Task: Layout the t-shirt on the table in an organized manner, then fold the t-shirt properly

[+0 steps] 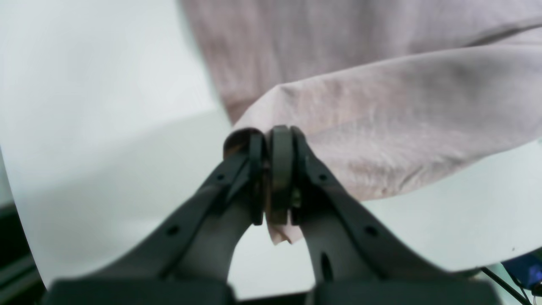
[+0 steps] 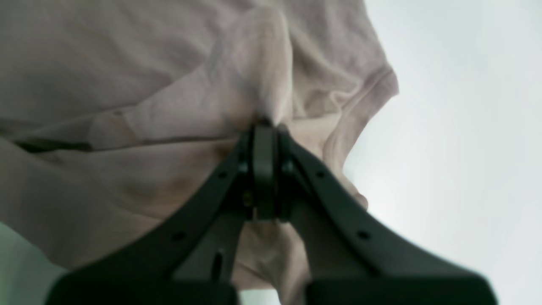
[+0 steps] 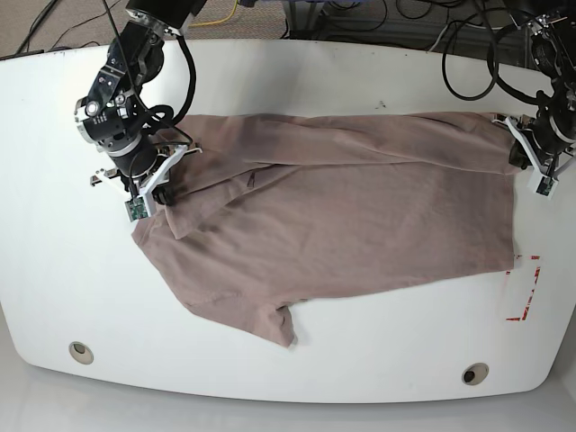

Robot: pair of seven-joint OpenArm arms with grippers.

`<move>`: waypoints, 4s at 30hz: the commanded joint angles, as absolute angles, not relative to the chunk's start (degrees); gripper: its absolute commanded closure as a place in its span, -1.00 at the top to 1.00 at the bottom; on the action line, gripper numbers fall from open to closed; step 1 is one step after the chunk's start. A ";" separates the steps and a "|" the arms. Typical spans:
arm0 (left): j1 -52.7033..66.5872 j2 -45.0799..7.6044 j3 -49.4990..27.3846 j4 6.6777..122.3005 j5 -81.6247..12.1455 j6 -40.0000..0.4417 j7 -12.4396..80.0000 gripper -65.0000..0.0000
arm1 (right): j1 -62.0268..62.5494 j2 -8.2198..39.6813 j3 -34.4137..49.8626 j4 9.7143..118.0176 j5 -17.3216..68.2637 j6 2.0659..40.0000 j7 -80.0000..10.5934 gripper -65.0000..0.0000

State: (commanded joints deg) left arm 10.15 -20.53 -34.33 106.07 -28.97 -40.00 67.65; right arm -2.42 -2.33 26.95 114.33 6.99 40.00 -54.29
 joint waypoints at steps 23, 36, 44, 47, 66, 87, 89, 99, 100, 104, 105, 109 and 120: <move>9.36 -25.45 -31.52 102.99 -25.71 -40.00 67.65 -0.99 | -10.42 3.65 27.12 113.80 7.25 40.00 -58.51 -1.00; 11.65 -25.27 -31.52 102.99 -25.71 -40.00 67.56 -0.99 | -11.47 2.24 27.03 113.63 6.90 40.00 -58.51 -0.98; 11.56 -25.27 -31.43 102.99 -25.71 -40.00 67.56 -0.99 | -8.92 2.07 26.95 110.99 6.90 40.00 -58.51 -0.98; 11.56 -25.27 -31.43 102.99 -25.63 -40.00 67.56 -0.99 | -7.34 2.07 26.95 107.82 6.90 40.00 -58.42 -0.98; 11.56 -25.27 -31.43 102.99 -25.45 -40.00 67.56 -0.99 | -4.88 1.98 27.21 103.43 7.25 40.00 -56.66 -0.08; 11.30 -25.19 -29.85 102.99 -25.36 -40.00 67.47 -0.99 | -4.79 -4.18 26.77 103.69 7.34 40.00 -56.84 -0.08; 11.30 -25.19 -29.85 102.99 -25.36 -40.00 67.47 -0.99 | -4.44 -4.18 26.68 104.13 7.34 40.00 -56.84 -0.08; 11.30 -25.19 -29.85 102.99 -25.36 -40.00 67.47 -0.99 | -2.68 -5.23 26.77 104.31 7.34 40.00 -56.84 -0.23; 11.30 -25.19 -29.85 102.99 -25.36 -40.00 67.47 -0.99 | -2.59 -5.23 26.77 104.13 7.34 40.00 -56.84 -0.42; 11.30 -25.19 -29.85 102.99 -25.36 -40.00 67.47 -0.99 | -2.51 -5.23 26.77 104.13 7.34 40.00 -56.84 -1.00; 11.30 -25.19 -29.85 102.99 -25.36 -40.00 67.47 -0.99 | -2.51 -5.23 26.77 104.13 7.34 40.00 -56.84 -1.00; 11.30 -25.19 -29.85 102.99 -25.36 -40.00 67.47 -0.99 | -2.42 -5.23 26.77 104.13 7.34 40.00 -56.84 -0.99; 11.30 -25.10 -29.76 102.99 -25.36 -40.00 67.47 -0.99 | -2.77 -5.23 26.77 109.41 6.90 40.00 -56.92 -1.00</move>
